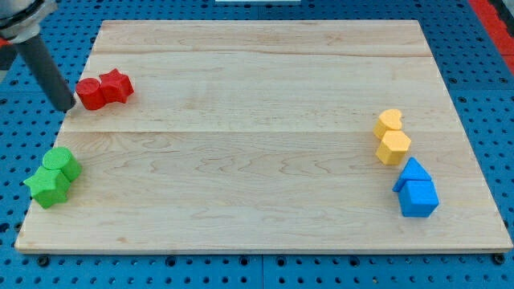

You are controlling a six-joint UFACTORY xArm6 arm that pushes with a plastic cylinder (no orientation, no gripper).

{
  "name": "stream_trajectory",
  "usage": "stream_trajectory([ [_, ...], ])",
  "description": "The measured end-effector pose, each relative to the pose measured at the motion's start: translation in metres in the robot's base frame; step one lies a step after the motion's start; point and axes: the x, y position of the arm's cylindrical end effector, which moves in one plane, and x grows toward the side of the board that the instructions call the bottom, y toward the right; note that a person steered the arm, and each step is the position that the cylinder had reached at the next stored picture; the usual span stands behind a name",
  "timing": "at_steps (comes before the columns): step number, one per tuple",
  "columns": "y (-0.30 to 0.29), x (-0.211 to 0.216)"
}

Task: Push the red star to the top of the yellow heart

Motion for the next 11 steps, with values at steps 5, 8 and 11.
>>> stream_trajectory([
  [5,0.096,-0.115],
  [8,0.355,-0.076],
  [11,0.442,-0.025],
])
